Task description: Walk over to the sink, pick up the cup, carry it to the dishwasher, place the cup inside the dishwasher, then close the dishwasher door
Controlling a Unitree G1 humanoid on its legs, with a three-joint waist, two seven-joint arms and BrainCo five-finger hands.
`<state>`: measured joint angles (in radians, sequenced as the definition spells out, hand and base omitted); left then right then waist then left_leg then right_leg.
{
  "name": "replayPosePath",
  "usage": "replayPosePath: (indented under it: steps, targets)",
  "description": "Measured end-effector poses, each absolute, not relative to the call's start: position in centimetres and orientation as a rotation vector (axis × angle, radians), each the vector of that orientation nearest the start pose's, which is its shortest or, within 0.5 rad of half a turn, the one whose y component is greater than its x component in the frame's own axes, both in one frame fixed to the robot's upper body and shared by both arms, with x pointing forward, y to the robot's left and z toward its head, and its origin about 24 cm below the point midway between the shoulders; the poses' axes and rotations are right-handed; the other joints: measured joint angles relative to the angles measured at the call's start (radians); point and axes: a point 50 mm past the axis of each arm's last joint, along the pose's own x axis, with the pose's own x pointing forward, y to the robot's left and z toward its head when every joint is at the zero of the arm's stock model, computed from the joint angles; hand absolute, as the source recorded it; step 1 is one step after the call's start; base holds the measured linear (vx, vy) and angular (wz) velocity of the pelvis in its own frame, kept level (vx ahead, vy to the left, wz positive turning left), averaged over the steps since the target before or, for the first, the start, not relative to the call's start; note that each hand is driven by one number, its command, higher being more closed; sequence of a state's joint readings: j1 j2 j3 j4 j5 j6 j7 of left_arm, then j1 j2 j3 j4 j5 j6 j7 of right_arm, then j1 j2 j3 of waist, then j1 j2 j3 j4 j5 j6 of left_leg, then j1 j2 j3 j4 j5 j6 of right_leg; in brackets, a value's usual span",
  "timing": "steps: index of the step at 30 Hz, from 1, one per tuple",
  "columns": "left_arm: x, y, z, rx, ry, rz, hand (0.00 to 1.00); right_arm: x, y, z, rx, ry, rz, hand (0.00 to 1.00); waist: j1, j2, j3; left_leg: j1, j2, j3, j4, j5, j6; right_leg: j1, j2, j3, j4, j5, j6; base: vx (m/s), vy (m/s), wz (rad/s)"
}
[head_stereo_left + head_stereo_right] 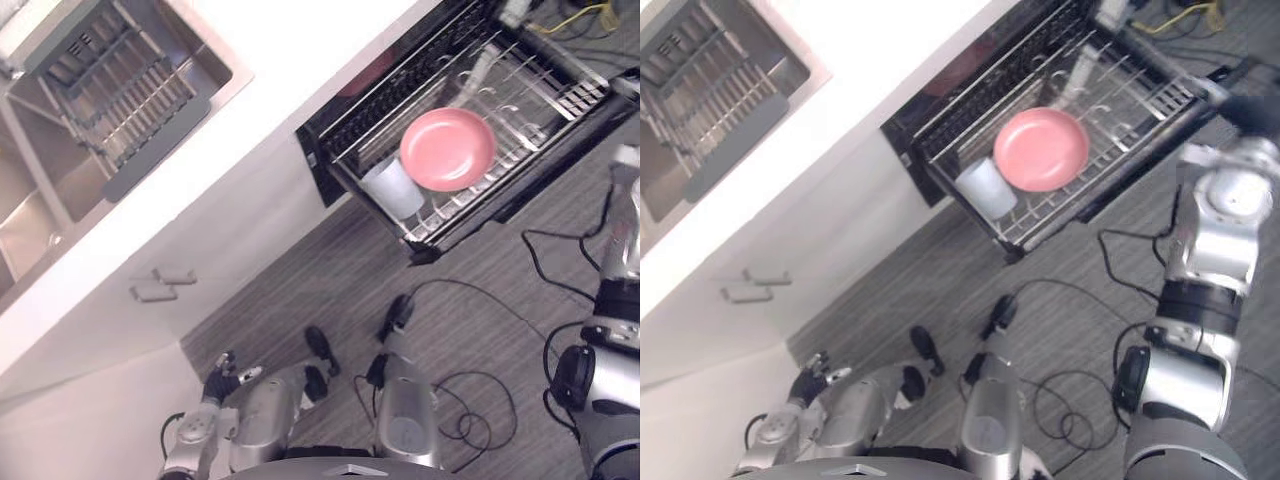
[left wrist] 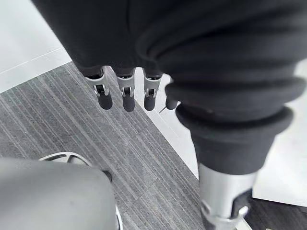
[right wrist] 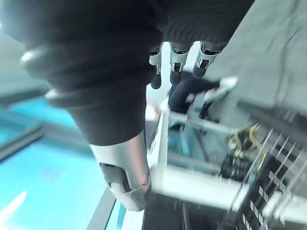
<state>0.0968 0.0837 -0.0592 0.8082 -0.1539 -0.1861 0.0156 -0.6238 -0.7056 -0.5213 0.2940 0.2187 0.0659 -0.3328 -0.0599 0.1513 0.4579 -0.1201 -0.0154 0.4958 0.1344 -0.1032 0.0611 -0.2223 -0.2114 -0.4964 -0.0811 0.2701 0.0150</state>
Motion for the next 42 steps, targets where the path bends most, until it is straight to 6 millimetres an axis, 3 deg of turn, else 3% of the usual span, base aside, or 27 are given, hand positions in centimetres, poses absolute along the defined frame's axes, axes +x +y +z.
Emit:
replayPosePath:
  steps: [2, 4, 5, 7, 8, 11, 15, 16, 21, 26, 29, 32, 34, 35, 36, 38, 42]
  targets:
    - [14.4, 17.7, -13.0, -0.047, 0.738, 0.109, 0.0, 26.4, -39.7, 22.6, 0.074, -0.452, -0.909, 1.0, -0.026, -0.008, -0.009, 0.031, -0.003, 0.009, -0.02, -0.001, -0.001, 0.014, 0.005, 0.014, 0.0, -0.003, 0.0, 0.12, 0.015, -0.28]
    - [14.1, 17.7, -13.2, -0.048, 0.75, 0.11, 0.0, 26.2, -40.2, 19.9, 0.153, -0.348, -0.905, 1.0, -0.037, -0.007, -0.019, 0.038, -0.004, 0.013, -0.024, -0.001, -0.002, 0.013, 0.005, 0.024, 0.0, -0.005, 0.002, 0.08, 0.007, -0.23]
    - [13.9, 17.6, -13.4, -0.052, 0.757, 0.11, 0.0, 26.3, -40.2, 17.3, 0.226, -0.247, -0.882, 1.0, -0.047, -0.006, -0.019, 0.046, -0.005, 0.013, -0.034, -0.001, -0.003, 0.014, 0.007, 0.028, 0.0, -0.006, 0.004, 0.06, 0.001, -0.15]
    - [13.8, 17.5, -13.4, -0.061, 0.758, 0.114, 0.0, 26.2, -39.7, 13.5, 0.312, -0.12, -0.853, 1.0, -0.053, -0.006, -0.02, 0.053, -0.005, 0.013, -0.042, 0.002, -0.007, 0.018, 0.009, 0.028, 0.0, -0.01, 0.008, 0.02, -0.001, -0.04]
    - [13.8, 17.4, -13.5, -0.065, 0.758, 0.113, 0.0, 26.1, -38.5, 9.7, 0.38, 0.003, -0.814, 1.0, -0.051, -0.005, -0.02, 0.056, -0.005, 0.009, -0.049, 0.006, -0.01, 0.019, 0.01, 0.025, 0.0, -0.017, 0.008, 0.01, -0.008, 0.05]
    - [13.8, 17.3, -13.5, -0.066, 0.758, 0.113, 0.0, 26.1, -35.3, 4.3, 0.48, 0.164, -0.71, 1.0, -0.047, -0.003, -0.021, 0.057, -0.004, -0.008, -0.051, 0.012, -0.011, 0.03, 0.008, 0.009, 0.0, -0.025, 0.007, -0.01, -0.005, 0.16]
    - [13.8, 17.2, -13.5, -0.069, 0.757, 0.11, 0.0, 27.5, -32.6, 3.6, 0.501, 0.17, -0.535, 1.0, -0.042, 0.002, -0.023, 0.049, -0.008, -0.03, -0.054, 0.012, -0.015, 0.037, -0.001, -0.015, 0.0, -0.027, 0.001, -0.02, 0.026, 0.2]
    - [14.1, 17.1, -13.4, -0.077, 0.751, 0.111, 0.0, 28.1, -32.1, 3.5, 0.497, 0.17, -0.496, 1.0, -0.025, 0.003, -0.023, 0.05, -0.01, -0.031, -0.061, 0.017, -0.019, 0.036, -0.002, -0.017, 0.0, -0.026, 0.0, 0.0, 0.021, 0.08]
    - [14.7, 16.2, -13.3, -0.069, 0.751, 0.068, 0.0, 31.6, -30.4, 5.5, 0.451, 0.132, -0.381, 1.0, 0.005, 0.037, -0.023, 0.032, -0.02, -0.082, -0.08, 0.056, -0.016, 0.031, -0.013, -0.067, 0.009, -0.025, -0.006, 0.03, 0.016, 0.29]
    - [15.0, 15.1, -13.2, -0.091, 0.745, 0.05, 0.0, 32.9, -32.0, 7.3, 0.324, 0.159, -0.429, 1.0, 0.027, 0.075, -0.018, 0.02, -0.03, -0.125, -0.087, 0.076, -0.006, 0.001, -0.052, -0.1, 0.106, -0.064, -0.002, 0.03, 0.037, 0.24]
    - [15.2, 14.4, -13.1, -0.087, 0.74, 0.017, 0.0, 34.2, -32.9, 10.1, 0.253, 0.142, -0.45, 1.0, 0.035, 0.103, -0.014, -0.005, -0.047, -0.169, -0.09, 0.097, -0.002, -0.03, -0.089, -0.122, 0.164, -0.085, -0.001, -0.03, 0.036, 0.32]
    - [15.4, 13.7, -13.0, -0.105, 0.733, -0.007, 0.0, 36.1, -32.6, 13.6, 0.145, 0.115, -0.468, 1.0, 0.068, 0.131, -0.021, -0.04, -0.061, -0.201, -0.111, 0.122, -0.017, -0.081, -0.124, -0.141, 0.228, -0.117, -0.013, -0.09, 0.007, 0.31]
    - [15.7, 13.6, -12.8, -0.108, 0.721, -0.019, 0.0, 36.8, -32.5, 15.7, 0.087, 0.079, -0.473, 1.0, 0.089, 0.134, -0.023, -0.06, -0.065, -0.216, -0.122, 0.14, -0.032, -0.107, -0.137, -0.152, 0.252, -0.124, -0.024, -0.09, -0.042, 0.37]
    - [15.9, 13.5, -12.6, -0.121, 0.707, -0.029, 0.0, 37.6, -32.3, 18.6, -0.043, 0.028, -0.465, 1.0, 0.111, 0.135, -0.024, -0.084, -0.062, -0.239, -0.124, 0.151, -0.042, -0.125, -0.143, -0.172, 0.271, -0.134, -0.036, -0.08, -0.066, 0.32]
    - [15.9, 13.5, -12.6, -0.12, 0.705, -0.032, 0.0, 37.7, -32.2, 19.1, -0.066, 0.02, -0.464, 1.0, 0.114, 0.136, -0.024, -0.089, -0.062, -0.244, -0.126, 0.151, -0.042, -0.129, -0.144, -0.175, 0.276, -0.137, -0.04, -0.1, -0.085, 0.38]
    - [16.3, 13.4, -12.3, -0.119, 0.682, -0.058, 0.0, 38.6, -31.0, 22.5, -0.217, -0.047, -0.457, 1.0, 0.146, 0.141, -0.025, -0.114, -0.058, -0.265, -0.139, 0.159, -0.053, -0.162, -0.153, -0.189, 0.311, -0.158, -0.057, -0.06, -0.089, 0.25]
    - [16.6, 13.1, -12.0, -0.116, 0.664, -0.086, 0.0, 39.6, -28.7, 25.7, -0.454, -0.124, -0.44, 1.0, 0.179, 0.145, -0.031, -0.145, -0.04, -0.298, -0.139, 0.177, -0.078, -0.189, -0.152, -0.225, 0.346, -0.199, -0.076, 0.0, -0.12, 0.23]
